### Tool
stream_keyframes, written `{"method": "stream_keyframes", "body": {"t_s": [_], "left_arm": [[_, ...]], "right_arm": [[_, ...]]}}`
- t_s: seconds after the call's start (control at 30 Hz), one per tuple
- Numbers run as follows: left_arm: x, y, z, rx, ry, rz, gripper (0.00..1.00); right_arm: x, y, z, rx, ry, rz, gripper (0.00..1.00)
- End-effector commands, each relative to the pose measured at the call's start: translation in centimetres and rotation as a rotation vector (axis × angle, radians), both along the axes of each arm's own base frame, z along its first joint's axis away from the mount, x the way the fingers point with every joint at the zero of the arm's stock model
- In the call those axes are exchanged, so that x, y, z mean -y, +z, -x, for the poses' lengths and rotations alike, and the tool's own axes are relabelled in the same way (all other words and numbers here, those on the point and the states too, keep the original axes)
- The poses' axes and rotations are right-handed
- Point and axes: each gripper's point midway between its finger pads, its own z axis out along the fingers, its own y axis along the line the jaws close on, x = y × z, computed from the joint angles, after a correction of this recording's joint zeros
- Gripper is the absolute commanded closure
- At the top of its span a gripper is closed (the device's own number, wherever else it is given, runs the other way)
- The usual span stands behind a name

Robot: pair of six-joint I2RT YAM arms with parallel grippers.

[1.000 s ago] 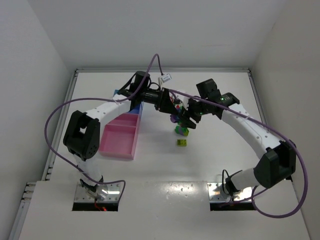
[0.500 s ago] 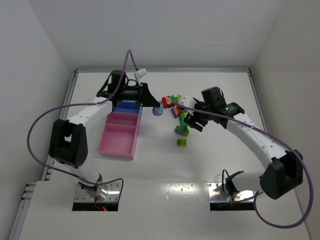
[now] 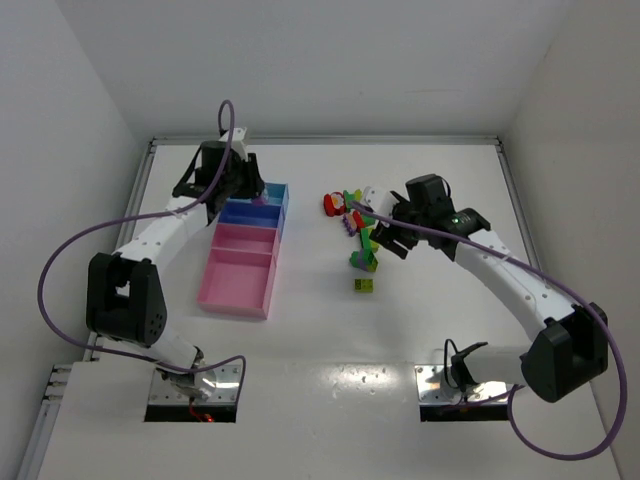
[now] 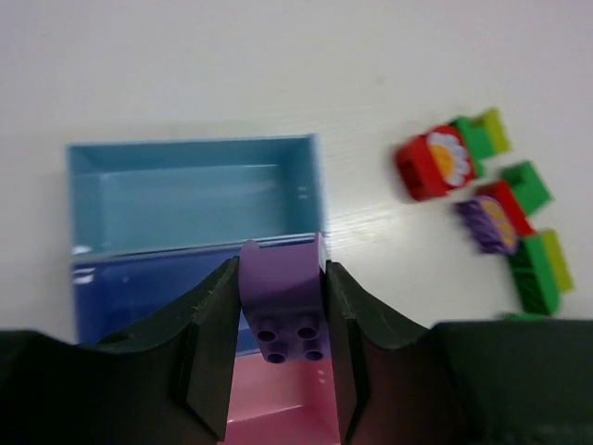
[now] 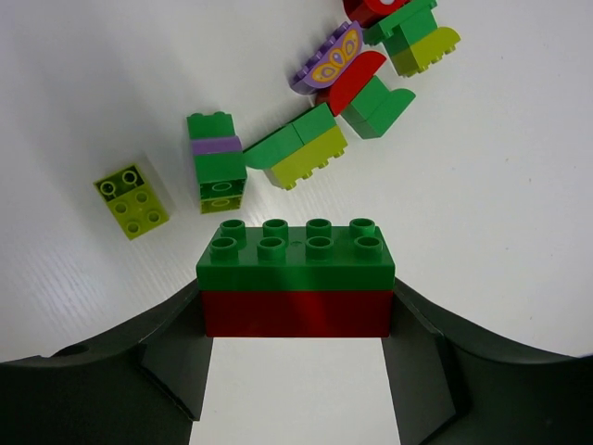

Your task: Sort the legos into containers by color

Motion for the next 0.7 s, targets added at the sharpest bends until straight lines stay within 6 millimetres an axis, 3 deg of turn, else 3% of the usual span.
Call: {"method": "stream_keyframes", "body": {"t_s": [0.0, 0.1, 0.23, 0.33, 0.67], "left_arm": [[-4.3, 0.9, -1.1, 0.076, 0.237, -0.11, 1.0], [-5.3, 0.4, -1.3, 0.069, 0.295, -0.135, 1.0], [-6.2, -2.2, -1.1, 0.011, 0.34, -0.172, 1.0], [-6.4, -4.0, -0.6, -0.023, 0.349, -0.183, 1.0], [-6.5, -7.2, -0.7, -0.086, 0.356, -0.206, 1.0]], "right_arm": [[-0.5, 1.9, -1.6, 0.05, -0.036, -0.046, 0.79], [-0.7, 2.3, -1.7, 0.055, -0.029, -0.056, 0.79], [-0.7, 1.9, -1.8, 0.047, -0.03, -0.052, 0.78], [-0.7, 1.9, -1.8, 0.047, -0.03, -0.052, 0.78], [-0.8, 1.3, -1.9, 0.03, -0.03, -0.044, 0.78]]}}
